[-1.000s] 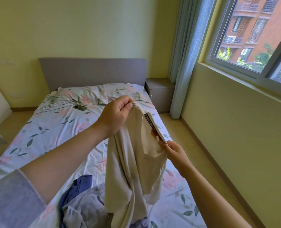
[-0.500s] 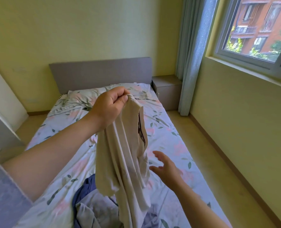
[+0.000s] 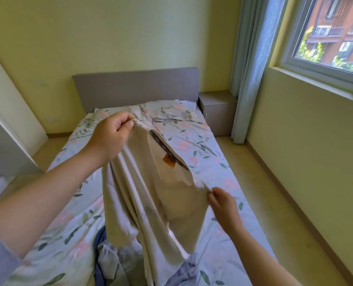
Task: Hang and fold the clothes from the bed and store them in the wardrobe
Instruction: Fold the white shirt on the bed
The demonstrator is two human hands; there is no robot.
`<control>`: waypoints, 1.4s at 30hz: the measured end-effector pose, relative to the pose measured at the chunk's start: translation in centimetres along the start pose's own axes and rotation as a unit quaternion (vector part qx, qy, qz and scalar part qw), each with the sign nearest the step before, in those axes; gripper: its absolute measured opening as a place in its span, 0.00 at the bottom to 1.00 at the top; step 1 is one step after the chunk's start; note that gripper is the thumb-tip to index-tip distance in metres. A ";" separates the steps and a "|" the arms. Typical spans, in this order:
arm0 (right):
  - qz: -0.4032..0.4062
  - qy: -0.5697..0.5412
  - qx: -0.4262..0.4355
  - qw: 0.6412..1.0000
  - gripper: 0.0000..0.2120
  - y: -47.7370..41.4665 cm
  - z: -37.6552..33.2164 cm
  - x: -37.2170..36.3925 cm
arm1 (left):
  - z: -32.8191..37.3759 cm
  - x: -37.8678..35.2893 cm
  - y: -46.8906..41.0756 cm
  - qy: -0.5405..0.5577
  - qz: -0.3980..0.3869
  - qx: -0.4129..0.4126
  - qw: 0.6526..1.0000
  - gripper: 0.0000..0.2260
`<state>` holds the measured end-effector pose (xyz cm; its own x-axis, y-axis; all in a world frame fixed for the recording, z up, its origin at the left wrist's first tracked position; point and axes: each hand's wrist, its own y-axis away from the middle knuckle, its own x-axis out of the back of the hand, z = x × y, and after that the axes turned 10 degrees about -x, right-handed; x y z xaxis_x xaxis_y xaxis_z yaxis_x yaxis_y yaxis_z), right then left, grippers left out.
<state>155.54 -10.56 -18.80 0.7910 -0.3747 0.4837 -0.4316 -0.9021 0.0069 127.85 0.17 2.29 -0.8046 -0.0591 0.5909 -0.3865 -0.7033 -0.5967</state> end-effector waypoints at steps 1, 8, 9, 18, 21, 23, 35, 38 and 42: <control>0.033 -0.016 -0.008 0.999 0.16 -0.4 0.1 1.4 | -0.8 0.0 0.7 -0.013 -0.004 0.013 1.000 0.08; 0.159 -0.016 0.080 0.984 0.19 -2.1 -3.0 10.5 | -3.0 -1.8 6.6 -0.100 -0.029 0.052 0.993 0.09; 0.171 0.000 0.094 0.981 0.18 -1.9 -3.6 11.5 | -2.7 -1.9 7.0 -0.110 -0.030 0.052 0.992 0.10; 0.285 0.067 0.173 0.940 0.12 5.9 -8.2 19.3 | 4.6 0.3 8.8 -0.138 0.029 -0.019 0.990 0.05; 0.309 0.072 0.183 0.931 0.11 9.9 -8.8 20.7 | 7.8 1.6 11.2 -0.102 0.057 -0.052 0.992 0.07; 0.318 0.075 0.184 0.927 0.11 12.5 -8.7 21.3 | 9.6 2.3 13.0 -0.086 0.072 -0.065 0.992 0.07; 0.345 0.084 0.171 0.919 0.15 19.2 -4.8 24.1 | 12.8 3.0 18.5 -0.024 0.129 -0.075 0.988 0.09; 0.324 0.107 0.150 0.928 0.15 17.5 -3.1 23.4 | 10.6 0.6 17.8 -0.025 0.107 -0.026 0.994 0.10; 0.280 0.158 0.100 0.942 0.16 13.0 0.2 22.1 | 5.9 -4.6 17.1 -0.035 0.036 0.059 0.997 0.14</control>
<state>167.53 -30.59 -8.21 0.2819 -0.7501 0.5983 -0.6273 -0.6159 -0.4766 127.61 -15.70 -7.44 -0.7932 -0.1593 0.5877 -0.2700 -0.7731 -0.5739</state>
